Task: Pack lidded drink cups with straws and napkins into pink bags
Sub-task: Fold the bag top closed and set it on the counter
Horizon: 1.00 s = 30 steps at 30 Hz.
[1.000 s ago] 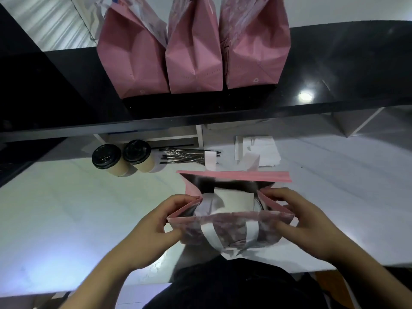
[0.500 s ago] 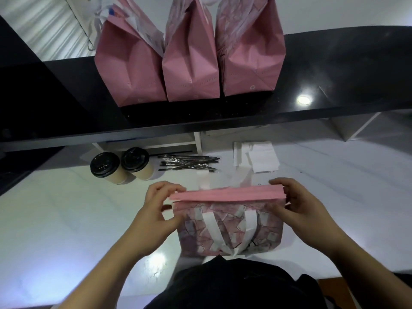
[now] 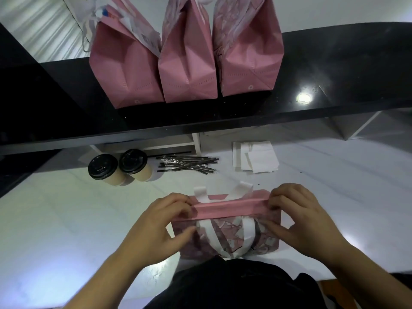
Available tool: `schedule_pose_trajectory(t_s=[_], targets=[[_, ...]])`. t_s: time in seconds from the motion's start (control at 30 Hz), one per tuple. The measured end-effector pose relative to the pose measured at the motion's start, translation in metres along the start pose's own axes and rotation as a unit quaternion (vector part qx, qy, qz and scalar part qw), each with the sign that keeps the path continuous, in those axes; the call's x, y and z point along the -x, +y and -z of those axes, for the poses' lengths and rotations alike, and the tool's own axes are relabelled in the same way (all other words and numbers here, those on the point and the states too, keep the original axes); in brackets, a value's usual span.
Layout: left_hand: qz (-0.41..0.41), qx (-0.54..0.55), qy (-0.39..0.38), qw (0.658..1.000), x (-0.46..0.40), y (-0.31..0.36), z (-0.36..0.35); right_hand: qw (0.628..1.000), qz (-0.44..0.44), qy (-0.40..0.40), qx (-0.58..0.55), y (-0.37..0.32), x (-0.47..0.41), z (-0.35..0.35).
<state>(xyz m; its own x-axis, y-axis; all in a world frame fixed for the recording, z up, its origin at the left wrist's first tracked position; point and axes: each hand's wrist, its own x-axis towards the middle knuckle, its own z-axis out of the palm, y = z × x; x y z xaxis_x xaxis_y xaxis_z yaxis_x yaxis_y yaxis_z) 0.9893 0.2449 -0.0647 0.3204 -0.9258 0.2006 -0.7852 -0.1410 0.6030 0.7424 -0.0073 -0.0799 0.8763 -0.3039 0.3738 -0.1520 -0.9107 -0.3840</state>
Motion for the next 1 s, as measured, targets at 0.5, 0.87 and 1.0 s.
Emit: schedule_pose_trajectory(t_s=[0.5, 0.87, 1.0], targets=[[-0.038, -0.185, -0.096, 0.977, -0.054, 0.054, -0.012, 0.982, 0.047, -0.138, 0.124, -0.059, -0.050, 0.004], [-0.040, -0.216, -0.034, 0.975, -0.050, 0.049, -0.021, 0.985, 0.034, -0.143, 0.093, -0.025, -0.031, 0.025], [-0.033, -0.197, -0.044, 0.979, -0.041, 0.035, -0.009, 0.988, 0.013, -0.142, 0.063, -0.015, -0.020, 0.033]])
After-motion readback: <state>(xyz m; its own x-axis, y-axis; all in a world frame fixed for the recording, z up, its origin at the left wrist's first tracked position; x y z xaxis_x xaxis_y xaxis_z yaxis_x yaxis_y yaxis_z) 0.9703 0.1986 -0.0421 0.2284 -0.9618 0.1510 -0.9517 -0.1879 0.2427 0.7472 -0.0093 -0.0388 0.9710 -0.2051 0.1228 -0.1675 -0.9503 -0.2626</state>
